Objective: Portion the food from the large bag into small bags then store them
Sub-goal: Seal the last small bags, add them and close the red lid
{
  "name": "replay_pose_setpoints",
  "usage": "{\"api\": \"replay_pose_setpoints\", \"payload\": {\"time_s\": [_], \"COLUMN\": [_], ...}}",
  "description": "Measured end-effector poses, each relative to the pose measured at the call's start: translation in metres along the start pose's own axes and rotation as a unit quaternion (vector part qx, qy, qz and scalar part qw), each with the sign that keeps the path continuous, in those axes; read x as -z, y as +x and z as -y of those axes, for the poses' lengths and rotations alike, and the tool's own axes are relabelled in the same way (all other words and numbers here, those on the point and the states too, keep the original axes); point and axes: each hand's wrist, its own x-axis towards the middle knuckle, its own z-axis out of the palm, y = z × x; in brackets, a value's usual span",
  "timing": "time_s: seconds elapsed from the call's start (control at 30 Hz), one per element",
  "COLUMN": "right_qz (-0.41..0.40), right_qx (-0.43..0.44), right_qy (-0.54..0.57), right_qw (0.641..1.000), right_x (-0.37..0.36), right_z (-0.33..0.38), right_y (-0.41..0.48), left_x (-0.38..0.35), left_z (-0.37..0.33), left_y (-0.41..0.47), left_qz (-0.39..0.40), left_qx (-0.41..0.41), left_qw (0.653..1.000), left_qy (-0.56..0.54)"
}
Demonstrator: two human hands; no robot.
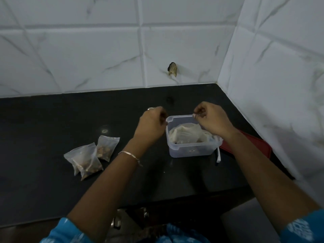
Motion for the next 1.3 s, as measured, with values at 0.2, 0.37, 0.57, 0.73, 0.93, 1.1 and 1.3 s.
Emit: {"api": "replay_pose_setpoints", "payload": {"time_s": [0.2,0.37,0.57,0.73,0.93,1.1,1.3], "right_qz": [-0.008,0.125,0.227,0.207,0.186,0.196,0.171], "right_qx": [0.093,0.152,0.121,0.068,0.025,0.025,0.023], "right_qy": [0.103,0.155,0.054,-0.027,0.004,0.096,0.232], "right_qw": [0.99,0.968,0.965,0.976,0.982,0.976,0.957], "right_x": [-0.05,-0.124,-0.195,-0.223,-0.237,-0.236,-0.2], "right_z": [0.077,0.129,0.153,0.158,0.161,0.154,0.147], "right_y": [0.0,-0.008,-0.005,0.0,0.004,0.004,0.004], "left_x": [0.054,0.086,0.095,0.086,0.082,0.082,0.093], "left_z": [0.074,0.13,0.167,0.178,0.184,0.183,0.163], "left_y": [-0.063,-0.125,-0.161,-0.16,-0.154,-0.152,-0.144], "left_qz": [-0.171,-0.264,-0.238,-0.169,-0.168,-0.16,-0.18], "left_qx": [0.169,0.304,0.394,0.37,0.391,0.377,0.306], "left_qw": [0.967,0.911,0.879,0.911,0.902,0.911,0.912], "left_qy": [-0.082,-0.084,-0.121,-0.075,-0.072,-0.057,-0.206]}}
